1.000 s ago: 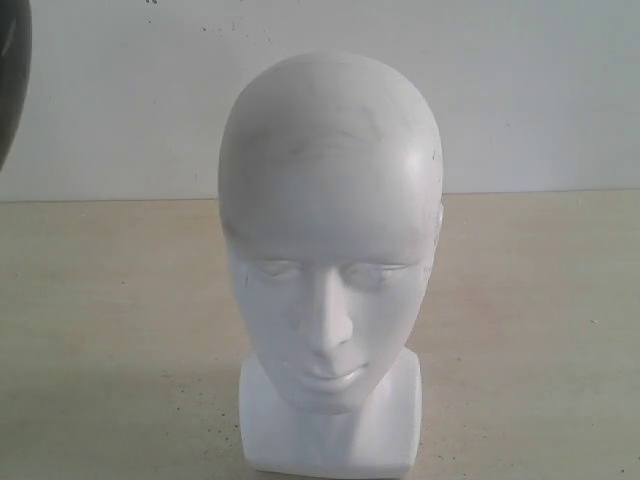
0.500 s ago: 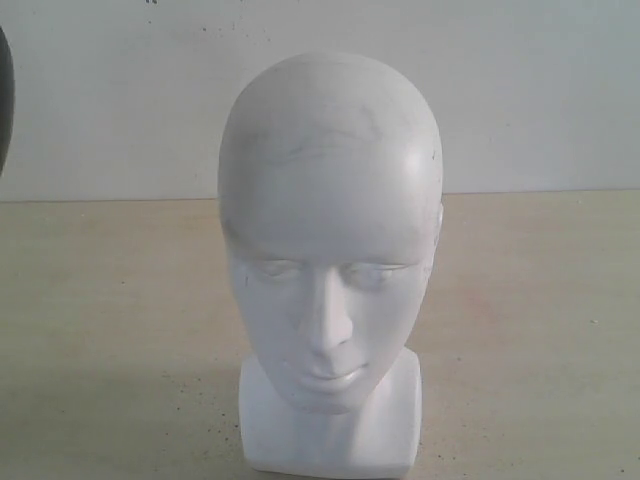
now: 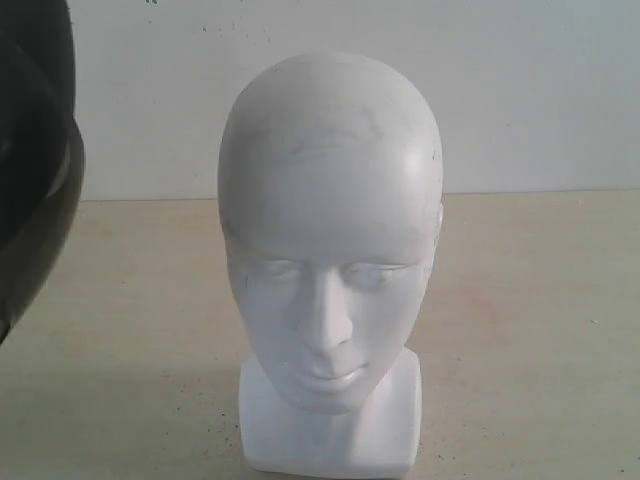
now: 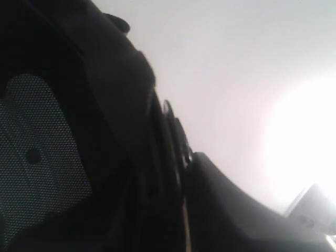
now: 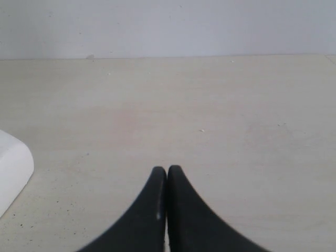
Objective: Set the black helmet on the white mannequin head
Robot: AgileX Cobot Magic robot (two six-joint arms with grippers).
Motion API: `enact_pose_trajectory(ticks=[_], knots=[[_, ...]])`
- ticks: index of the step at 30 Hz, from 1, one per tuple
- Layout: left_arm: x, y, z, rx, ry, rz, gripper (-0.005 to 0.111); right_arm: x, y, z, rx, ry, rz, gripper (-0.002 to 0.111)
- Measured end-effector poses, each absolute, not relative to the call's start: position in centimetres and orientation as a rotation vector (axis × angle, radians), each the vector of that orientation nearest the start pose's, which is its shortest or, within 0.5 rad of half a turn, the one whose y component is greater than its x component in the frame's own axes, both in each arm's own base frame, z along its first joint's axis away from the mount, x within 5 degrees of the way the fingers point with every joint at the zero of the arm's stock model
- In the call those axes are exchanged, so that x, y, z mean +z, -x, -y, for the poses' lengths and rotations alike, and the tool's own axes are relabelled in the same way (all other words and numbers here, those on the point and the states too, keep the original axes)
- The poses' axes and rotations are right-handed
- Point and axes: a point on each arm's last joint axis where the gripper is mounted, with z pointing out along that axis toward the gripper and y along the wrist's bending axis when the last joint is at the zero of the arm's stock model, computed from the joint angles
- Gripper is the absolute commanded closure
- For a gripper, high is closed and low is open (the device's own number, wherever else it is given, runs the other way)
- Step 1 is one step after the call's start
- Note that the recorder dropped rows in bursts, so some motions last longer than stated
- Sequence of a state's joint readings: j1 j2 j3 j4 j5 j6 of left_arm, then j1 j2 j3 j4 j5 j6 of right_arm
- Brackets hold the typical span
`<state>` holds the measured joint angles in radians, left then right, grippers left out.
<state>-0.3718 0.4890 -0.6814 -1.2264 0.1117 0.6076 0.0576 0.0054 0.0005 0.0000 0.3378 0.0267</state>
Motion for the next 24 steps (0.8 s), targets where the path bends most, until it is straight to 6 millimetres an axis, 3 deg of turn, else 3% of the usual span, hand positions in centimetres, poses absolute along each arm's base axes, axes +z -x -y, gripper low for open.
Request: enact_pose_trajectory(ticks=[5, 14, 24], knots=[[40.4, -8.1, 4.3, -0.955, 0.105, -1.377, 0.102, 18.2, -5.4, -0.3, 0.059, 0.028, -1.827, 0.108], [44.6, -6.3, 3.4, -0.958, 0.087, -1.224, 0.102, 18.2, -5.4, -0.3, 0.059, 0.028, -1.827, 0.108], [44.7, -6.6, 3.4, -0.893, 0.053, -1.221, 0.102, 18.2, -5.4, -0.3, 0.059, 0.028, -1.827, 0.108]])
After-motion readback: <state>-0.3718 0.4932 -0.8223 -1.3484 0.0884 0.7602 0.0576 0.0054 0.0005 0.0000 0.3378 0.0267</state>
